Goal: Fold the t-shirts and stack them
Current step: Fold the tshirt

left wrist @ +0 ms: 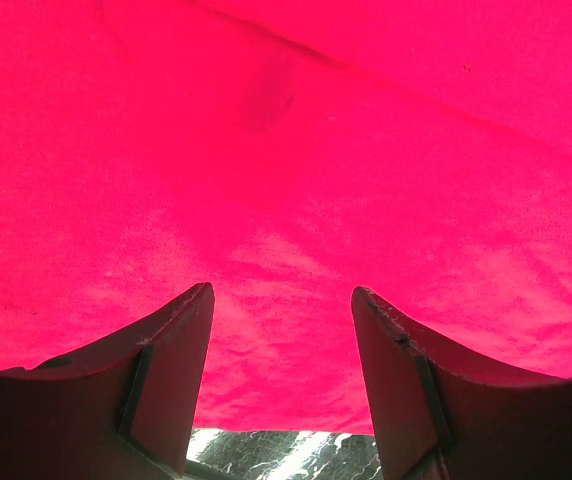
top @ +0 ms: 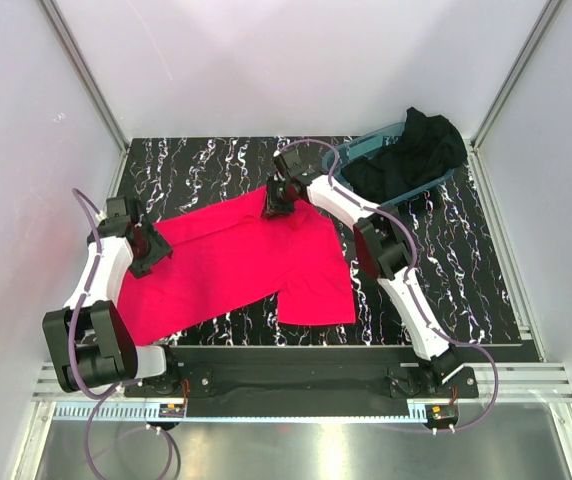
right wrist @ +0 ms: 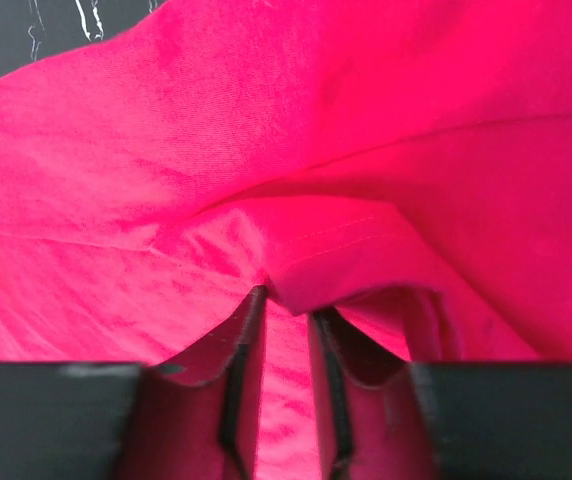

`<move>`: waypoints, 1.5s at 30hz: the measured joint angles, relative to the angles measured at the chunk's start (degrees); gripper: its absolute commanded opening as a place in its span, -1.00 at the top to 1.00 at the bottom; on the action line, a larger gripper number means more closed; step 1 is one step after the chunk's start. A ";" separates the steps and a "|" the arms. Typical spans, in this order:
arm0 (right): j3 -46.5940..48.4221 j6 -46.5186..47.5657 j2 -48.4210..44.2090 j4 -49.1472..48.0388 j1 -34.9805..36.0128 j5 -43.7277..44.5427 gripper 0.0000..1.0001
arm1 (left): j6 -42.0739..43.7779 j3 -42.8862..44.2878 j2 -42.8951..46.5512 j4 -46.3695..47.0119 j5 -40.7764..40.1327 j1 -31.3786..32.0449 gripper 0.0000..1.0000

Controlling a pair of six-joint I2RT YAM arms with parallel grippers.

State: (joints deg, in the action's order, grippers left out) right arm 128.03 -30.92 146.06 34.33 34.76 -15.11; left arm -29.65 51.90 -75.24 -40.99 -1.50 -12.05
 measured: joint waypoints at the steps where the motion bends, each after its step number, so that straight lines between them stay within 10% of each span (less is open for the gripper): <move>1: 0.00 -0.42 0.15 -0.04 0.00 -0.22 0.53 | 0.00 0.00 -0.02 0.00 0.00 0.00 -0.25; 7: 0.26 -2.21 0.28 0.00 0.00 -1.11 0.89 | 0.02 0.00 -0.33 0.17 0.02 0.00 -0.25; 18: -8.92 -13.22 -5.14 2.01 -0.44 -8.68 0.88 | 0.07 0.13 -0.33 0.13 0.52 0.00 -0.26; 22: -19.17 -18.78 -10.51 0.15 -0.35 -12.87 0.75 | 0.09 0.13 -0.33 0.11 1.20 0.00 -0.26; 24: -21.62 -20.11 -11.58 -0.33 -0.13 -14.51 0.30 | 0.11 0.13 -0.33 0.13 1.27 0.00 -0.26; 29: -22.73 -18.60 -11.89 0.33 0.90 -17.05 -0.06 | 0.39 0.13 -0.33 0.11 1.29 0.00 -0.26; 45: -21.46 -2.51 -15.98 7.19 -7.69 -1.84 0.23 | -1.73 0.39 -1.16 1.62 2.43 5.46 -0.23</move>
State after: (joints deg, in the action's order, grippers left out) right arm 106.56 -33.43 130.08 41.52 27.07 -16.95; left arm -31.38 52.29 -76.40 -39.38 0.93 -6.59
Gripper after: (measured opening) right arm 0.368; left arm 0.620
